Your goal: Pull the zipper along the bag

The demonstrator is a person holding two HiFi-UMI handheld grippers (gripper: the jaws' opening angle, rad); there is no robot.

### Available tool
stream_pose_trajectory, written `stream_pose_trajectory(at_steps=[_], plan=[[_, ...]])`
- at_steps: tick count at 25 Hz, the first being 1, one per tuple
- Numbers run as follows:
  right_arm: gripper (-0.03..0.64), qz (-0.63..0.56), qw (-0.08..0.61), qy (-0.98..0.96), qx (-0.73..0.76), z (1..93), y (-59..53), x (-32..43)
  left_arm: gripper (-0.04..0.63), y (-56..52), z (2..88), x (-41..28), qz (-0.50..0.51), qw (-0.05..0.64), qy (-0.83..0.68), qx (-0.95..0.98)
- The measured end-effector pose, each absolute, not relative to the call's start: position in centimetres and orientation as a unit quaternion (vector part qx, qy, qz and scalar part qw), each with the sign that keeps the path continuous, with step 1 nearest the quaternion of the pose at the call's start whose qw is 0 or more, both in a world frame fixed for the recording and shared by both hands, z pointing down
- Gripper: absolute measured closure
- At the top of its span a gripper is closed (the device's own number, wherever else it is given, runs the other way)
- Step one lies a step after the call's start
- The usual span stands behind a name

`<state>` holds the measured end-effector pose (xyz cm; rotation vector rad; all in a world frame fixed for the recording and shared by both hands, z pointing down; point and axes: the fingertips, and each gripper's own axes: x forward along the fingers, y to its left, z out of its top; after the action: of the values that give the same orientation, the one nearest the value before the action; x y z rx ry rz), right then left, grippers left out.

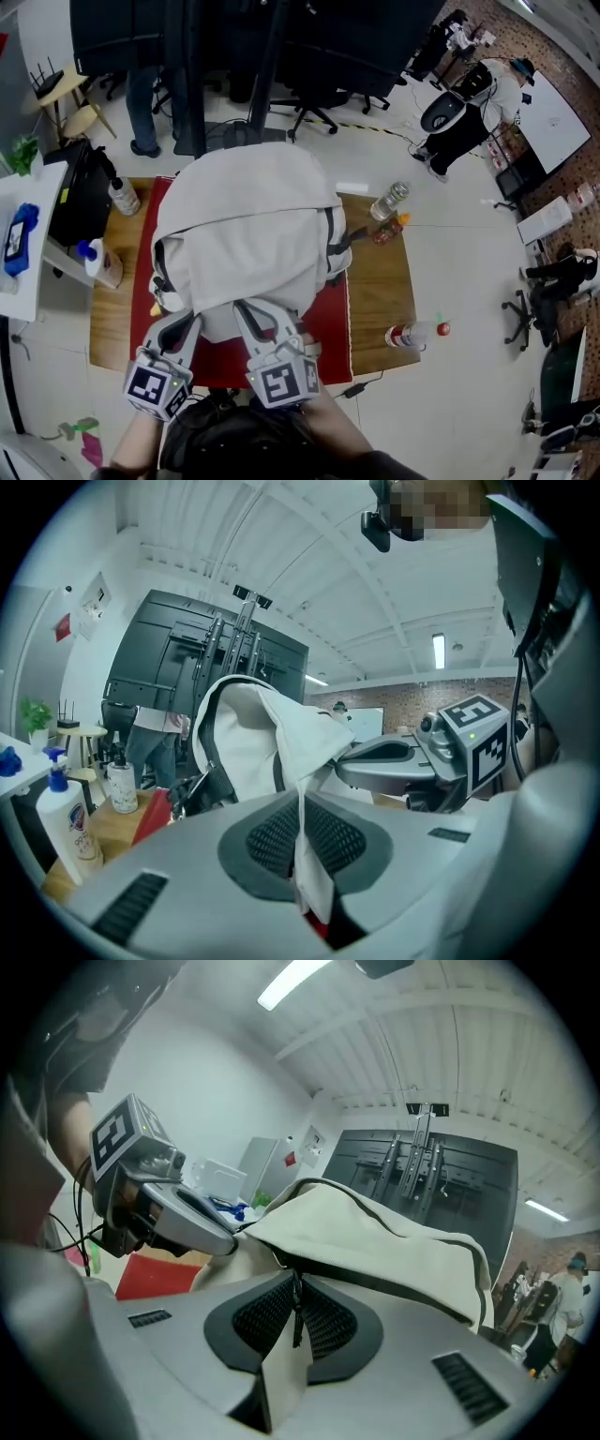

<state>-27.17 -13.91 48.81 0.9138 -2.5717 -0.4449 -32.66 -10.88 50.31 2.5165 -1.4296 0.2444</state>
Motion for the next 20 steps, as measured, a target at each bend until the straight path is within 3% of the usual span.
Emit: stream_pose_trajectory(at_steps=[6,12,15,20], plan=[[0.565,0.018,0.129,-0.957,0.259,50.0,-12.4,-27.1,0.545,-10.7,51.1,-32.9,0.067,0.128,-0.521,0.841],[0.565,0.018,0.129,-0.962,0.238,50.4,-11.2,-26.4,0.524,-11.2,52.6,-32.1,0.070,0.116,-0.543,0.829],[0.565,0.034,0.118,-0.968,0.219,50.0,-10.4,-26.2,0.435,-10.8,53.7,-31.0,0.083,0.129,-0.528,0.835],[0.565,0.063,0.102,-0.975,0.186,49.5,-9.2,-26.4,0.454,-10.9,53.3,-31.1,0.079,0.128,-0.545,0.825]])
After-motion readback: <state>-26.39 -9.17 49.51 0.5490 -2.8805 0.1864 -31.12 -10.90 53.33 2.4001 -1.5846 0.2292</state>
